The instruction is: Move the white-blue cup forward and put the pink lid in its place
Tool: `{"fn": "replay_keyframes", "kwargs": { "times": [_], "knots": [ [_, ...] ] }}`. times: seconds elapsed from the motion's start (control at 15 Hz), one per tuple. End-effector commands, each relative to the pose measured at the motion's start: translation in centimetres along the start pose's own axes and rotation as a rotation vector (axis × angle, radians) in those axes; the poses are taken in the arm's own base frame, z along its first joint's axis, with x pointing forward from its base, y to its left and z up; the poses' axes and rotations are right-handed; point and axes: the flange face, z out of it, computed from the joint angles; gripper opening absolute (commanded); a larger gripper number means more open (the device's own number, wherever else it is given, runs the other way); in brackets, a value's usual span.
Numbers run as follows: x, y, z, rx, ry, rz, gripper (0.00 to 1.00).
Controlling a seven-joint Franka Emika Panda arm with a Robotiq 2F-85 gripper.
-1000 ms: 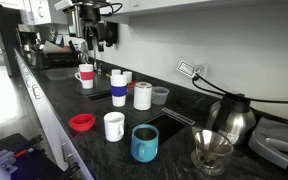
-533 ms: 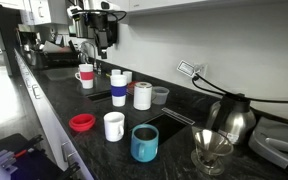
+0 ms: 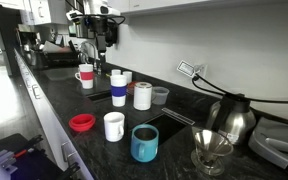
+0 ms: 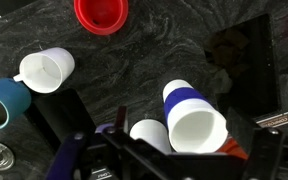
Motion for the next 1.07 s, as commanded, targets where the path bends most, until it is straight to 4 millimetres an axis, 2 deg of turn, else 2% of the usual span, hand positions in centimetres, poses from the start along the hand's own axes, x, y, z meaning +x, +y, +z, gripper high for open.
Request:
{"fn": "replay_keyframes", "kwargs": {
  "times": [0.0,0.27,0.73,0.8,1.0],
  "knots": [
    [0.0,0.0,-0.1,0.0,-0.001,0.0,1.0],
    [1.6,0.0,1.9,0.032,-0.016,0.134,1.0],
    [4.7,-0.8,7.8,0.082,-0.046,0.379,1.0],
    [4.0,-0.7,7.5,0.065,-0.053,0.327,1.0],
    [4.5,-0.9,8.2,0.067,-0.05,0.359,1.0]
  ]
}}
